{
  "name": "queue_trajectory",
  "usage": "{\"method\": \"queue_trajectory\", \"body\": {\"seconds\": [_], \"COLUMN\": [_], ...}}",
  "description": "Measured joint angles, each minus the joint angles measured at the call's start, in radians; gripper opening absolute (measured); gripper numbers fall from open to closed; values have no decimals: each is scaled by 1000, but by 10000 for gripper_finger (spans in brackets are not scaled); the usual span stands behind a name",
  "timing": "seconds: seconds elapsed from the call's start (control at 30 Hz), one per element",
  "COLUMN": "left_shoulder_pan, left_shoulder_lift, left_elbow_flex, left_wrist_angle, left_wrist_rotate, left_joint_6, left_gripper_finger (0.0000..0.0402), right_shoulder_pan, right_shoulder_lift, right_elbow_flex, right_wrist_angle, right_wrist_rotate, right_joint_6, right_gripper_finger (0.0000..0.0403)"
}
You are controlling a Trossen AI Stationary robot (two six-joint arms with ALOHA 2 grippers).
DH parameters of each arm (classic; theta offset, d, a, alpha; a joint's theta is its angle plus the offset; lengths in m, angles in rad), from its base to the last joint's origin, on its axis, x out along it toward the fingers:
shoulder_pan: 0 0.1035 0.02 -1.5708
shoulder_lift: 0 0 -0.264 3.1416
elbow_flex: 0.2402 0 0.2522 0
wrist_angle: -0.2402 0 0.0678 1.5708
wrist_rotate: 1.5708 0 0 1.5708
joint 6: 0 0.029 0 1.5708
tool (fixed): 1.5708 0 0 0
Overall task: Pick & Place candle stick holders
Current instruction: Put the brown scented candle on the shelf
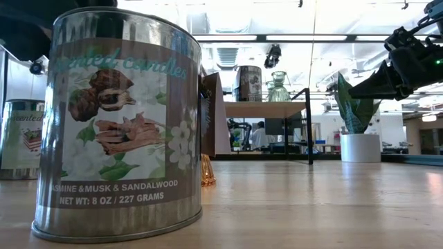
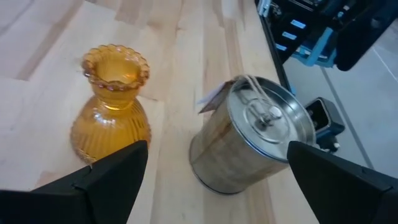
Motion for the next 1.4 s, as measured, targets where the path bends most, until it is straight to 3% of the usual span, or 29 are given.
{"method": "queue_trajectory", "body": {"seconds": [0.4, 0.97, 1.4], "left_shoulder_pan": [0, 0, -2], "left_shoulder_lift": [-1, -1, -2], "left_elbow_flex": [0, 0, 0], "left_wrist_angle": [-11, -12, -15], "left_wrist_rotate": [-96, -99, 21], "left_joint_6": [-9, -11, 119], "left_gripper_finger": [390, 390, 390], "right_shoulder_pan": [0, 0, 0], "right_shoulder_lift": [0, 0, 0], "right_elbow_flex": [0, 0, 0], "right_wrist_angle": [0, 0, 0], "right_wrist_rotate": [0, 0, 0], "right_joint_6": [0, 0, 0], "right_gripper_finger": [251, 251, 251]}}
